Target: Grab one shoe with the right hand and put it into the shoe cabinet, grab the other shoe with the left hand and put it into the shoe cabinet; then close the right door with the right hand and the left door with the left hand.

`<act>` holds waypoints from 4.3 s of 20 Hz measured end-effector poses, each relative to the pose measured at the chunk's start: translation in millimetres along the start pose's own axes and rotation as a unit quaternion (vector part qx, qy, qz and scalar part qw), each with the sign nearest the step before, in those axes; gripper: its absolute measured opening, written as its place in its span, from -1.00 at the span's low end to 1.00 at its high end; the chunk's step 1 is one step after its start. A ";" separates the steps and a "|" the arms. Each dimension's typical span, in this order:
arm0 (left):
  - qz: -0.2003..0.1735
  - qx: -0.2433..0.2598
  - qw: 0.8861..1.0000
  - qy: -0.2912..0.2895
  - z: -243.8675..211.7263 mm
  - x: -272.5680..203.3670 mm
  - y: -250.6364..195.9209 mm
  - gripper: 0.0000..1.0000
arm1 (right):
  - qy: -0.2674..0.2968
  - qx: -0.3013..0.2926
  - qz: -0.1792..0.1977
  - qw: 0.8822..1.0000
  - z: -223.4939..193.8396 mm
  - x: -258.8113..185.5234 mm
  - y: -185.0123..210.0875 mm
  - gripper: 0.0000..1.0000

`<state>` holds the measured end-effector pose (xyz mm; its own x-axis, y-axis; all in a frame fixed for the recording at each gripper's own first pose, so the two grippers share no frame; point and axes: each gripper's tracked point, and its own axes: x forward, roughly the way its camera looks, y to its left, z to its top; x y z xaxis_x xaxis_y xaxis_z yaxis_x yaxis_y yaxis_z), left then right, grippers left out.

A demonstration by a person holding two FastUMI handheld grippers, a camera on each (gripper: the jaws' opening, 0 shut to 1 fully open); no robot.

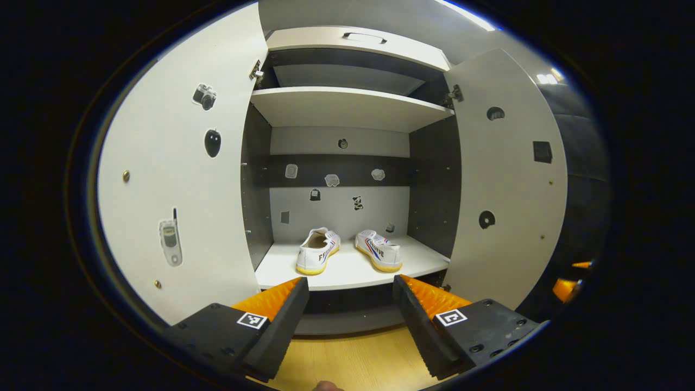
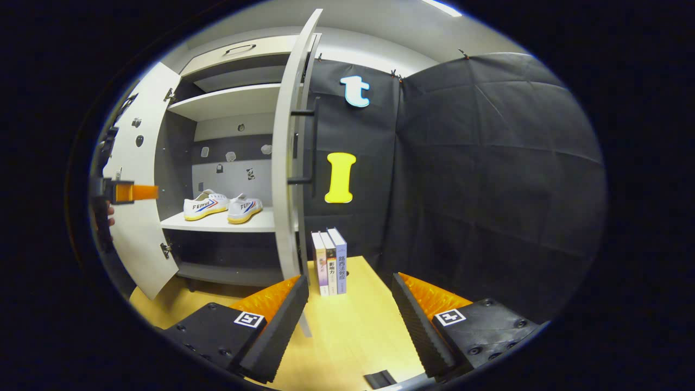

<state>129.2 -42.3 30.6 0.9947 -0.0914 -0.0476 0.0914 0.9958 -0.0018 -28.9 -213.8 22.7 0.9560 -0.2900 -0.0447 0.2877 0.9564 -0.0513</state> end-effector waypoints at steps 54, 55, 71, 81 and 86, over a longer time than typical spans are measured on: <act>0.232 -0.057 0.969 0.069 -112.8 -198.0 164.0 0.98 | -0.005 0.043 0.223 0.974 83.5 67.1 250.7 0.93; 0.236 -0.062 0.968 0.067 -109.9 -197.7 171.8 0.98 | -0.002 0.039 0.221 0.975 76.9 61.3 251.8 0.94; 0.132 -0.081 0.987 -0.036 10.3 -140.0 262.8 0.94 | 0.046 0.047 0.149 0.987 -18.1 -31.0 223.7 0.97; 0.069 -0.045 0.996 -0.046 51.1 -92.9 267.4 0.89 | 0.041 0.065 0.106 0.991 -34.7 -70.4 206.4 0.97; 0.068 -0.034 0.996 -0.048 50.7 -90.9 259.6 0.88 | 0.044 0.065 0.090 0.993 -37.8 -73.7 198.0 0.97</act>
<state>64.9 224.4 85.1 0.9979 0.0479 0.0440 -0.0447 0.9965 -0.0702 -44.6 -4.5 -21.9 0.9856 -0.1108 -0.1279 0.1233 0.9879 0.0940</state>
